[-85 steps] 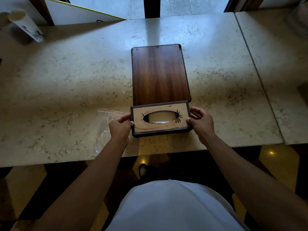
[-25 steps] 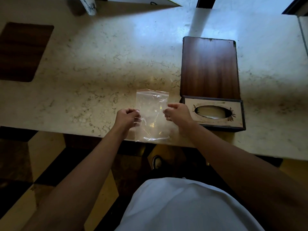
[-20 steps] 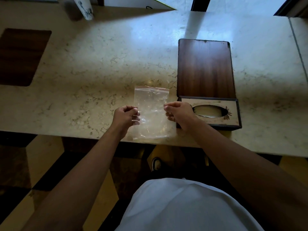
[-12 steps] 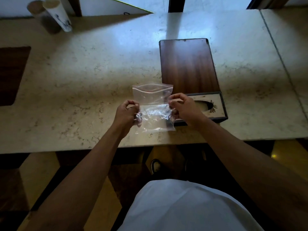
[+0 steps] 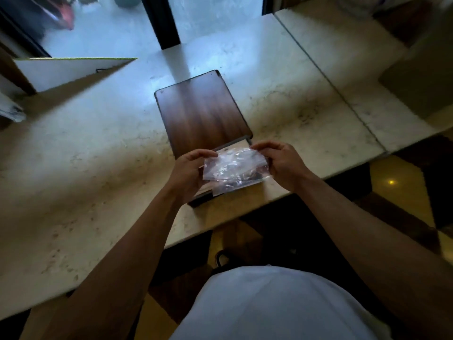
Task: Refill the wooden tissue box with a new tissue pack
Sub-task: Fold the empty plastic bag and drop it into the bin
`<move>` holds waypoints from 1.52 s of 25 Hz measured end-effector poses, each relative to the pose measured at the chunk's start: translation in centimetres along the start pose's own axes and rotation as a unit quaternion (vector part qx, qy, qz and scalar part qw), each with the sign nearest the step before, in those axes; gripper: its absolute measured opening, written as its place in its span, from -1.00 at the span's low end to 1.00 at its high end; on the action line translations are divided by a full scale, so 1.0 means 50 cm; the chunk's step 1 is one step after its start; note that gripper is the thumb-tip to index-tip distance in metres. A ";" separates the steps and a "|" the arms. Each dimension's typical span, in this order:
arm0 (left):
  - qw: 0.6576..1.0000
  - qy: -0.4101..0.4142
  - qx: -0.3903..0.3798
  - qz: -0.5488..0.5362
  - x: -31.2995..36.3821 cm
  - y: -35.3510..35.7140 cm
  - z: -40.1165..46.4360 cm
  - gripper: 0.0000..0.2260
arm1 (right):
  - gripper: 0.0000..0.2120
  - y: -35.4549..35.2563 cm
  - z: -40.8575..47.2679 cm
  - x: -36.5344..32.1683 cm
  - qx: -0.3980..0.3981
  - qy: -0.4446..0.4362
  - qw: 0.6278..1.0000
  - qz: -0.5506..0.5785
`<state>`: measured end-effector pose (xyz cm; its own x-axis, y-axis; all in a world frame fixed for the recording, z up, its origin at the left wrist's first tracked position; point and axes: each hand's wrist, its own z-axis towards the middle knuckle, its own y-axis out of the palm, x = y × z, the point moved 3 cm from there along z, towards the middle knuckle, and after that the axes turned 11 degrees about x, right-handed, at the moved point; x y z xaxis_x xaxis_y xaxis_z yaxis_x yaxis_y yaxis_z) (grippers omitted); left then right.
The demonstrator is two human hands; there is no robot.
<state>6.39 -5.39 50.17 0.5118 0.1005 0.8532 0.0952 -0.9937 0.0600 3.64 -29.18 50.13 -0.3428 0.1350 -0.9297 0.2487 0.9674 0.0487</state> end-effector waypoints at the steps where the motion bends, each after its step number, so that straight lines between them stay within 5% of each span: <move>1: 1.000 -0.021 -0.023 -0.001 0.002 0.051 0.005 -0.61 | -0.72 -0.049 0.002 -0.007 0.023 -0.013 1.000 -0.010; 5: 0.989 -0.096 -0.110 0.000 -0.005 0.257 0.013 -0.70 | -0.79 -0.252 -0.001 -0.014 0.119 0.023 0.992 0.032; 8: 0.982 -0.025 -0.154 0.104 -0.028 0.399 0.009 -0.88 | -0.91 -0.380 -0.016 0.003 0.137 0.014 0.989 0.047; 14: 0.962 -0.036 -0.204 0.177 -0.103 0.647 -0.036 -0.49 | -0.53 -0.612 -0.071 0.067 0.222 0.039 0.970 0.093; 19: 0.909 -0.061 -0.260 0.319 -0.208 0.793 -0.069 -0.88 | -0.56 -0.759 -0.141 0.147 0.328 0.098 0.927 0.151; 29: 0.808 -0.074 -0.326 0.486 -0.433 0.967 -0.028 -0.94 | -0.83 -0.864 -0.212 0.407 0.521 0.237 0.809 0.132; 33: 0.770 -0.096 -0.330 0.538 -0.563 0.997 0.017 -0.88 | -0.95 -0.867 -0.180 0.555 0.502 0.309 0.789 0.173; 38: 0.697 -0.077 -0.352 0.619 -0.821 1.018 0.140 -0.89 | -0.86 -0.884 -0.107 0.813 0.463 0.407 0.762 0.198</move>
<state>-3.80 -59.72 14.59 -0.0803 -0.9068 0.4138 -0.9166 -0.0960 -0.3882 -26.11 -65.33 12.15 -0.4295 0.8297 -0.3566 0.8822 0.3011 -0.3620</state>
